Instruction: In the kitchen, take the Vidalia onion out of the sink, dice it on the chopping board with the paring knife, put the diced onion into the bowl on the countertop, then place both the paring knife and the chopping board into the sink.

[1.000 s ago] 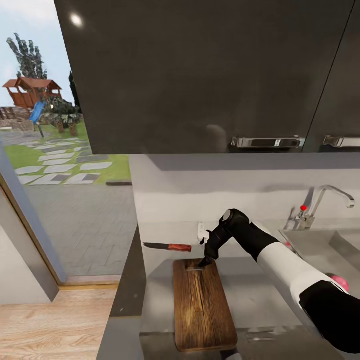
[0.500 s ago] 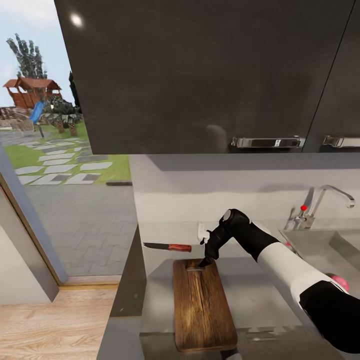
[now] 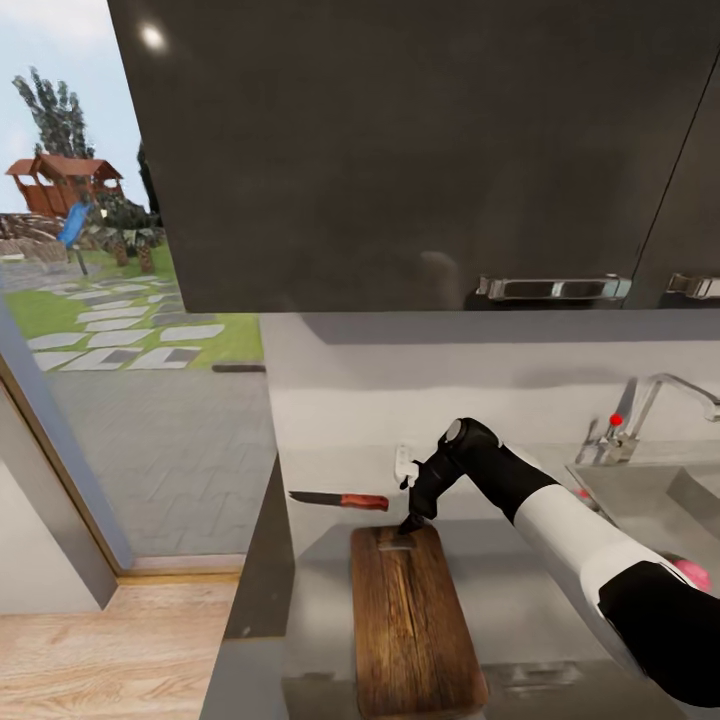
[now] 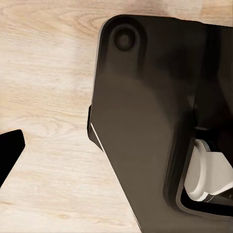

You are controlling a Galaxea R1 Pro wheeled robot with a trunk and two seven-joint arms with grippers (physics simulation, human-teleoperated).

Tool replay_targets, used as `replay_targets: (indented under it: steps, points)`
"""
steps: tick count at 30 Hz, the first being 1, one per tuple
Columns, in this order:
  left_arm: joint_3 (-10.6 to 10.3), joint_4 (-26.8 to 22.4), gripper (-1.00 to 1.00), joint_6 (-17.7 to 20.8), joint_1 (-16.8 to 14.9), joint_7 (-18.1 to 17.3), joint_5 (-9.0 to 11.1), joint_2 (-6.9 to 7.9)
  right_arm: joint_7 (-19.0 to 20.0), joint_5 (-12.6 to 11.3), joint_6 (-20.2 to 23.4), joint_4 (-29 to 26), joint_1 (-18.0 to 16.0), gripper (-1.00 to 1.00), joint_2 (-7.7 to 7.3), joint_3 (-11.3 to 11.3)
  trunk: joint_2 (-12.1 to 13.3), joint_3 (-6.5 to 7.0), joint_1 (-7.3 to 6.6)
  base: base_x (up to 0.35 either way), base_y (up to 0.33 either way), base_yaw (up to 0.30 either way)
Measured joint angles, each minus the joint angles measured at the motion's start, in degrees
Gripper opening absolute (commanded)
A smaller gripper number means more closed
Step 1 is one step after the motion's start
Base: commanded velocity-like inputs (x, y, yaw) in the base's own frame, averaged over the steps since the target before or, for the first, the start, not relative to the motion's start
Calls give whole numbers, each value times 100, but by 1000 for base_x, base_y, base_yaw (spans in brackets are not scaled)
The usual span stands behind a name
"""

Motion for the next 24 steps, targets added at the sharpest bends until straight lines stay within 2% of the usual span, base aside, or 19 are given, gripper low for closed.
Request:
replay_targets:
  steps: [24]
  points:
    - [0,0,100,0,0,0,0,-11,-1,1,2,13,0,100,-5,-3,0,-13,1,5,3,0]
